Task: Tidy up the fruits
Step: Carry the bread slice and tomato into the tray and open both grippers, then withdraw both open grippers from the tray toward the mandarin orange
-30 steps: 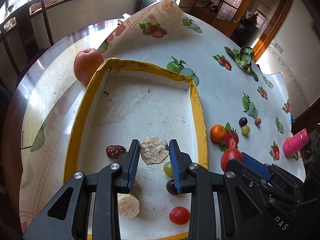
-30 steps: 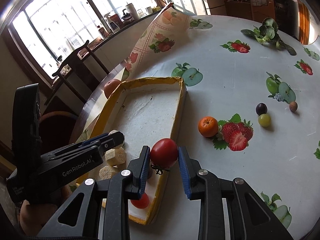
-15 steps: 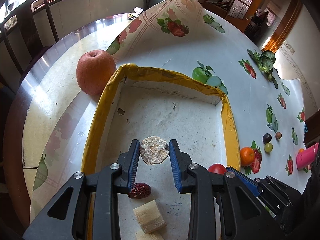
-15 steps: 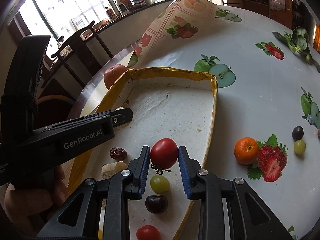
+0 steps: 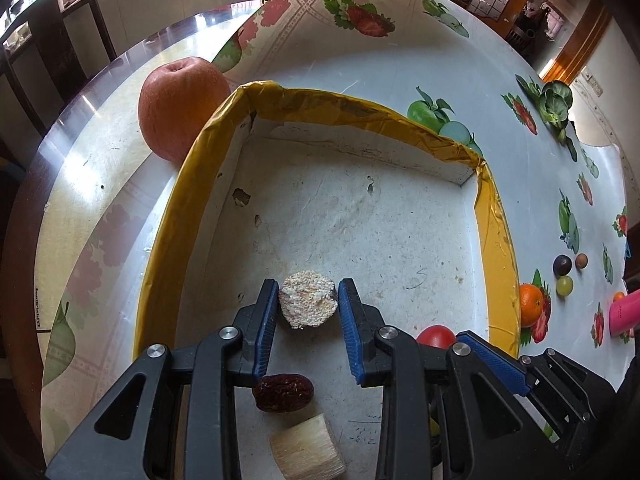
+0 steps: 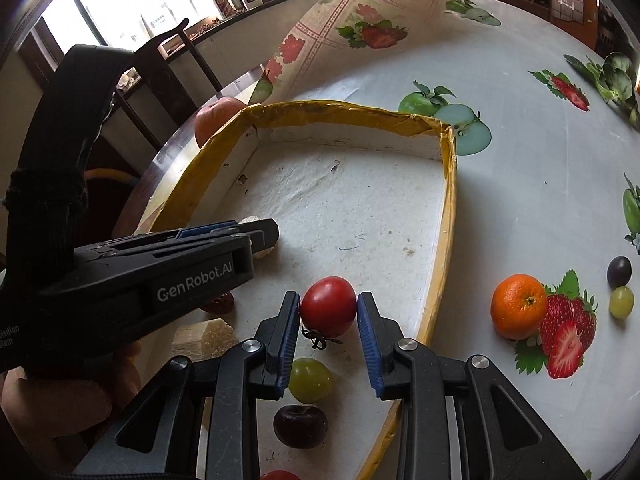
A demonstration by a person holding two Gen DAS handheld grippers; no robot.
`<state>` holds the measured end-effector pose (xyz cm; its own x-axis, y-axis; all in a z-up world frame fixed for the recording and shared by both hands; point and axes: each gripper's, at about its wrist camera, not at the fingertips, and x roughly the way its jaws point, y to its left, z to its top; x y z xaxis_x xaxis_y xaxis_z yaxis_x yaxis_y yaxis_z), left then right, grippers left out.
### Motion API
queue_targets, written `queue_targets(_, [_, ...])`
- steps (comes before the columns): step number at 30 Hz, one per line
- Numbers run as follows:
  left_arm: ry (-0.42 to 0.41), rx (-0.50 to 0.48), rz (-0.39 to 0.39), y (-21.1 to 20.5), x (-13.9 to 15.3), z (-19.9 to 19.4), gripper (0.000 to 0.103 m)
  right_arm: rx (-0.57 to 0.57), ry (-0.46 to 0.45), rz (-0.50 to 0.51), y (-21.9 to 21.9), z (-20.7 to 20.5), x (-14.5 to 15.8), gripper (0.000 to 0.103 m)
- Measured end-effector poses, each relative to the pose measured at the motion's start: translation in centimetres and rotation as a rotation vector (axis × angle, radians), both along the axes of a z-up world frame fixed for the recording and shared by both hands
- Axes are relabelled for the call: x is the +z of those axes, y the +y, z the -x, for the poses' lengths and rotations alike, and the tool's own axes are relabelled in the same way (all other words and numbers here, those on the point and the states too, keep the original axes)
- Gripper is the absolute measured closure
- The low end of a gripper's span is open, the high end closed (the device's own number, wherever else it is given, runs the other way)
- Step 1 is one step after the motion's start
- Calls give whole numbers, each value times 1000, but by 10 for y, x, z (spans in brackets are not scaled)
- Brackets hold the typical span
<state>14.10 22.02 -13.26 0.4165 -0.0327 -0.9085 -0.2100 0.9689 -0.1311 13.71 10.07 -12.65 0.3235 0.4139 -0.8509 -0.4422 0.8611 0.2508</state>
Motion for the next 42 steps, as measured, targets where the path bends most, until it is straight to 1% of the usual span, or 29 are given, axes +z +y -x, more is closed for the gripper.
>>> queue_targets(1, [-1, -4, -1, -1, 2, 1, 74, 5, -3, 2, 0, 1, 0, 67])
queue_targets(2, [-4, -1, -5, -2, 3, 2, 67, 11, -1, -6, 0, 1, 1, 65])
queue_targets(3, [-11, 4, -11, -2, 6, 4, 60, 14, 0, -9, 0, 2, 1, 60])
queue_targets(4, [-21, 9, -14, -2, 9, 5, 56, 15, -6, -4, 0, 4, 3, 57])
queue_targets(5, [-27, 15, -19, -2, 12, 7, 52, 13, -15, 1, -1, 6, 4, 57])
queue_targets(10, [-52, 32, -20, -2, 28, 18, 52, 4, -33, -9, -11, 14, 16, 56])
queue_targets(16, [-81, 48, -15, -8, 45, 34, 52, -36, -47, -35, -36, 27, 33, 56])
queue_targets(26, [-96, 22, -3, -34, 57, 54, 52, -131, -68, -68, -89, 47, 58, 56])
queue_targets(33, [-114, -18, 22, -59, 68, 66, 52, -194, -69, -69, -132, 59, 64, 56])
queue_targets(42, [-121, -83, 44, -100, 74, 70, 52, -268, -54, -60, -181, 73, 61, 56])
